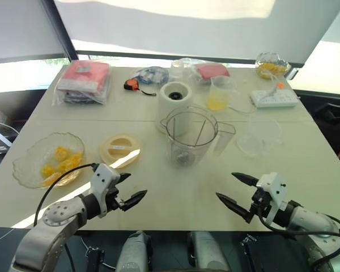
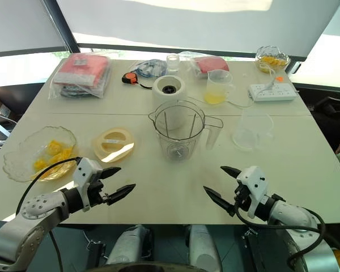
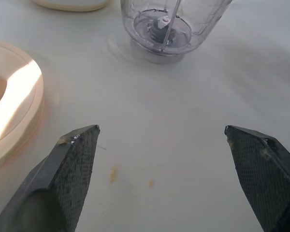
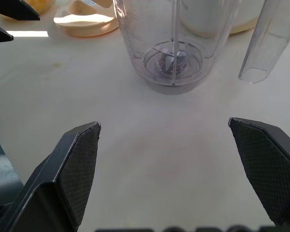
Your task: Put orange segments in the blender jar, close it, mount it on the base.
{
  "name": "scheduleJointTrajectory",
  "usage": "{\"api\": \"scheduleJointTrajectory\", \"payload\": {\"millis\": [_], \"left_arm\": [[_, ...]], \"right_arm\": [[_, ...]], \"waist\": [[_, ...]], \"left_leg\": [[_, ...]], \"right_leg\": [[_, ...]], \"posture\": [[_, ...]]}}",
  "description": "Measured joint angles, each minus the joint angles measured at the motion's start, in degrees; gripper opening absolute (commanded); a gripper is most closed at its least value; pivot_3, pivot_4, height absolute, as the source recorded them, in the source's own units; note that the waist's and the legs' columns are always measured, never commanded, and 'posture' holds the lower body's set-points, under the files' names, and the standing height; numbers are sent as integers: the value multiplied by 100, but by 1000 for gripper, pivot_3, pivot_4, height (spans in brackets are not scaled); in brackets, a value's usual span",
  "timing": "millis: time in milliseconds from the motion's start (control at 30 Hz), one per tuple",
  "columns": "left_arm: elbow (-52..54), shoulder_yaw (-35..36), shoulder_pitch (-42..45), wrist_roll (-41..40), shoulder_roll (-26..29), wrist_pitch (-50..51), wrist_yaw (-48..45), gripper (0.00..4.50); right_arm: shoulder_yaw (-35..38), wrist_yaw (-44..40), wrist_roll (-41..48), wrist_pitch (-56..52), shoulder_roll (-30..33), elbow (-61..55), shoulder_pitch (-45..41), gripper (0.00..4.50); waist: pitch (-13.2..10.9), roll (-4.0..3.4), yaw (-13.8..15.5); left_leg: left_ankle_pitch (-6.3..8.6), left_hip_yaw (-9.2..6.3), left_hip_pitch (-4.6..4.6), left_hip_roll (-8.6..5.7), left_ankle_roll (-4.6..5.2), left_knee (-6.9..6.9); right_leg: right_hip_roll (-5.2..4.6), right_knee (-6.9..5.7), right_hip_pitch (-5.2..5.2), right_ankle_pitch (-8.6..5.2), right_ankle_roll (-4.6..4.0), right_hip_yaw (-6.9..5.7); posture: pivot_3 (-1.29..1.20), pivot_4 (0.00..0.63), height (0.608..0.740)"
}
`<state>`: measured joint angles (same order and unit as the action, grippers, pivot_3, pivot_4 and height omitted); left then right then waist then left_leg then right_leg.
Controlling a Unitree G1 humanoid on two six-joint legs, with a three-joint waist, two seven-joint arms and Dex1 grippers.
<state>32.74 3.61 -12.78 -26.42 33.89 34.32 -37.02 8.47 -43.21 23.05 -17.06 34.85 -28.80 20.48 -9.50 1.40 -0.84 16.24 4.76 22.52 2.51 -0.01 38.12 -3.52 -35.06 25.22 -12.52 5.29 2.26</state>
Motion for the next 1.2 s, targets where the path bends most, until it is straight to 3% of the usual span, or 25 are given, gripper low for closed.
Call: {"api": "scheduleJointTrajectory", "payload": {"millis": [1000,1200], "left_arm": [[138,31,-5,-53,-89,-99,233,4336],[-181,598,599,10,148,21,483,4336]], "right_arm": [[-123,-152,-92,-5,20,121,-266,4479],[-139,-321,-16,-65,119,65,-186,4479]], "waist": [[-1,1,0],[-1,1,11]], "left_leg": [[0,2,0,-1,0,0],[-1,-3,-2,-6,1,1]], "right_leg": [[0,0,-2,0,0,0],[5,-2,-4,0,0,-3]], "posture": [[0,150,740],[0,150,740]]}}
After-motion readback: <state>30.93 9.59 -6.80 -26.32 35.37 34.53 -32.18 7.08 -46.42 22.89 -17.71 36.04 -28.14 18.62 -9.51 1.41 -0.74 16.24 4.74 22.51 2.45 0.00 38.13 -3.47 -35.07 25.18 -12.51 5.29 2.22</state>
